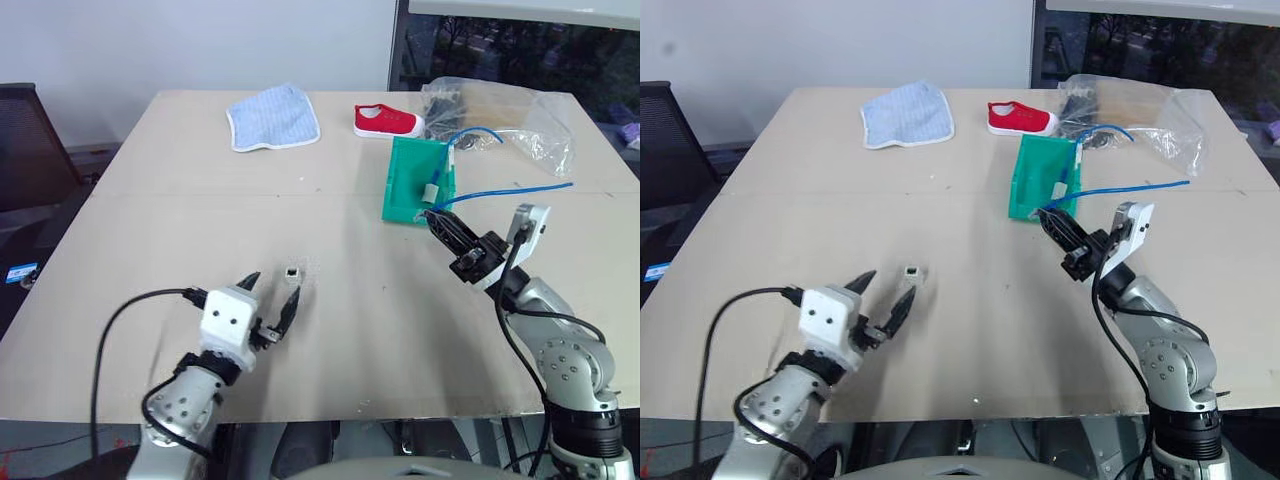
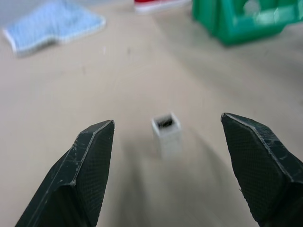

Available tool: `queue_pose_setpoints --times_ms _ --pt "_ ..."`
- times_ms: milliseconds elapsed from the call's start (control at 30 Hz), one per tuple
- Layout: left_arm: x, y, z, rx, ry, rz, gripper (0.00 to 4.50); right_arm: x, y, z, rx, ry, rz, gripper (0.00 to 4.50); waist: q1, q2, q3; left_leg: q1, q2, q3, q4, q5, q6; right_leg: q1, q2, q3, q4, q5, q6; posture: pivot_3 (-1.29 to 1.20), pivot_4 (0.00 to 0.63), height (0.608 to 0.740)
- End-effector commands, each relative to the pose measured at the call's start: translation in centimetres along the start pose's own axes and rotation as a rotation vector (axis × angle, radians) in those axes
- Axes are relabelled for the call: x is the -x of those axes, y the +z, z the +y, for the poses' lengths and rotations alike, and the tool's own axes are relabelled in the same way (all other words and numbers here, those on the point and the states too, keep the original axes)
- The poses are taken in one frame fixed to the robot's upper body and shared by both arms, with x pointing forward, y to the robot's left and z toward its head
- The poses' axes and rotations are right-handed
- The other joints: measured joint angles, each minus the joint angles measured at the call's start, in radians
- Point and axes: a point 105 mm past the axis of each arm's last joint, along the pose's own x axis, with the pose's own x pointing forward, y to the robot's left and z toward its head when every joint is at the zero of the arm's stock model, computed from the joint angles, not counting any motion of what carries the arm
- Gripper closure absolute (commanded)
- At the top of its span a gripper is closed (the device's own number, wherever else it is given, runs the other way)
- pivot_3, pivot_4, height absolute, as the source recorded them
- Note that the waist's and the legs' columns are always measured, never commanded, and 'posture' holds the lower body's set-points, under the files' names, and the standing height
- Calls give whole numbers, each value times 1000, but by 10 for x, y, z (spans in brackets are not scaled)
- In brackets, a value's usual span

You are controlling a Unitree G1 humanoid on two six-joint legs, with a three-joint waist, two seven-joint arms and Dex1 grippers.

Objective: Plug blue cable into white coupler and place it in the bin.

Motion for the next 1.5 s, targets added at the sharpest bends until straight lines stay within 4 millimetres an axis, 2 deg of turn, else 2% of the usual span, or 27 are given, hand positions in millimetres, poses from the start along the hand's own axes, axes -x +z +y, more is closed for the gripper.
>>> queue_pose_setpoints --times_ms 33,133,400,567,667,767,800,833,967,1133,1267,1400,1500 --pt "-7 -1 6 4 55 -13 825 0 10 5 24 22 -24 4500 -2 0 0 -1 0 0 0 0 0 0 0 0 0 1 2 0 150 740" --pt "-15 -12 9 25 77 6 825 0 7 5 28 21 -13 4500 -2 0 0 0 0 0 -2 0 0 -1 1 -1 0 2 4 0 150 740" --pt "-37 -19 2 76 26 -26 825 1 4 5 38 18 -9 4500 -3 0 0 0 0 -1 -4 0 0 -2 1 -1 0 2 4 0 150 740" --pt "-40 -26 5 73 53 -25 825 6 4 2 48 8 -5 4500 -4 0 0 0 0 -1 -4 0 0 -2 1 -1 0 2 4 0 150 740" --pt "-41 -26 5 79 59 -37 1640 7 3 2 51 6 -4 4500 -4 0 0 0 0 -1 -4 0 0 -2 1 -1 0 2 4 0 150 740" --pt "-42 -25 5 81 58 -43 2906 8 2 2 51 4 -6 4500 -4 0 0 0 0 -1 -4 0 0 -2 1 -1 1 2 4 0 150 740" --pt "-44 -23 5 79 57 -45 3556 8 1 2 51 4 -6 4500 -4 0 0 0 0 -1 -4 0 0 -2 1 -1 1 2 4 0 150 740" --pt "-45 -22 5 73 54 -46 3937 8 1 2 52 4 -6 4500 -4 0 0 0 0 -1 -4 0 0 -2 1 -1 0 2 4 0 150 740" --pt "-56 -14 4 28 -3 -57 3960 7 1 3 60 14 -2 4500 -3 0 0 0 0 -1 -4 0 0 -2 1 -2 0 2 4 0 150 740" --pt "-85 11 -19 27 -340 -127 3960 -1 -8 22 198 174 121 4500 -2 0 0 -1 0 -2 -4 0 0 -2 2 -3 1 2 4 0 150 740" --pt "-98 27 -58 -59 -853 -166 3960 -11 -19 29 353 331 233 4500 -4 0 0 -1 -3 -2 -4 0 0 -2 3 -3 0 2 4 0 150 740" --pt "-108 24 -68 -139 -1144 -132 3960 -16 -27 27 463 439 294 4500 -6 0 0 -1 -3 -1 -4 0 0 -2 4 -3 0 2 4 0 150 740" --pt "-118 17 -70 -241 -1270 -92 3960 -16 -36 24 529 500 341 4500 -10 0 1 -2 -3 -1 -4 0 0 -2 5 -4 -1 2 4 0 150 740"
